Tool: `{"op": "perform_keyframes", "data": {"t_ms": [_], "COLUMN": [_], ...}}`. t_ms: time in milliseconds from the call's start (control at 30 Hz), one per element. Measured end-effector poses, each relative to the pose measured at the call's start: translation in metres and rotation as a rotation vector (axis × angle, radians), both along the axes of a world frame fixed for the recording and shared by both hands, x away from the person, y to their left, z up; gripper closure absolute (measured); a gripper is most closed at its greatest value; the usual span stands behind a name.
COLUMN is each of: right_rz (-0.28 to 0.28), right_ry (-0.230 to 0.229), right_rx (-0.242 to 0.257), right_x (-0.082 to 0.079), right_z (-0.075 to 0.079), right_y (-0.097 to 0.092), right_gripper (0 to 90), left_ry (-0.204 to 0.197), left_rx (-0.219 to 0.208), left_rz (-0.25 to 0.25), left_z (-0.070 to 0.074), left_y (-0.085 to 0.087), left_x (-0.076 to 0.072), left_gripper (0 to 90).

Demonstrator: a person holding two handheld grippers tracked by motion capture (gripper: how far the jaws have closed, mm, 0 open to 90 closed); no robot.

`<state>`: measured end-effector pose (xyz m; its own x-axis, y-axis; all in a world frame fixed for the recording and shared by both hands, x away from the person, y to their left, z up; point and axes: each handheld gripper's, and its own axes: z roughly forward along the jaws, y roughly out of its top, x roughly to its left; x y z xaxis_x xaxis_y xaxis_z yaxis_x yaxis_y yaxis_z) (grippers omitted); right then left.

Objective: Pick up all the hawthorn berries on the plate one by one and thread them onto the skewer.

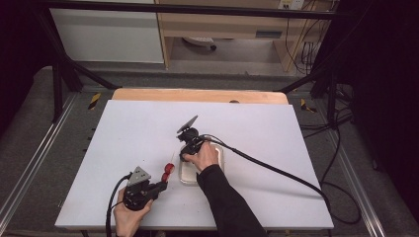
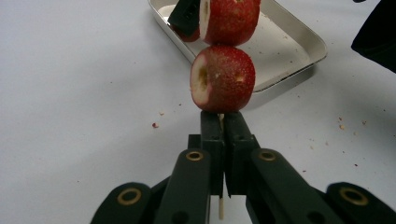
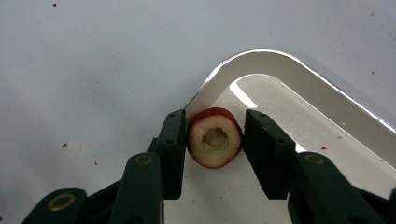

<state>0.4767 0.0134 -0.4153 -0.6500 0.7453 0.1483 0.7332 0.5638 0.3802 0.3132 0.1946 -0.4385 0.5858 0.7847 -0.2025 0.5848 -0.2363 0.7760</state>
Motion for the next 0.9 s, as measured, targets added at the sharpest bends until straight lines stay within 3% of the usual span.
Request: {"op": "perform_keyframes", "data": {"t_ms": [200, 300, 533, 800, 900], "right_rz": [-0.014, -0.02, -0.056, -0.103, -0.137], "right_ry": [0.01, -0.019, -0.056, -0.088, -0.109], "right_rx": [0.029, 0.048, 0.153, 0.293, 0.396], "right_x": [-0.003, -0.007, -0.019, -0.032, -0.039], "right_z": [0.008, 0.018, 0.04, 0.044, 0.042], "right_y": [-0.004, -0.009, -0.037, -0.08, -0.099], "right_gripper": [60.3, 60.3, 60.4, 60.4, 60.4], "left_ry": [-0.002, -0.008, -0.019, -0.03, -0.03], "left_rx": [-0.004, -0.007, -0.014, -0.039, -0.047], "left_rz": [0.0, 0.0, -0.007, -0.022, -0.027], "left_z": [0.0, 0.001, 0.002, 0.004, 0.004], "left_y": [-0.001, -0.003, -0.012, -0.03, -0.04], "left_x": [0.0, -0.001, -0.003, -0.007, -0.008], "left_gripper": [88.1, 88.1, 88.1, 88.1, 88.1]}}
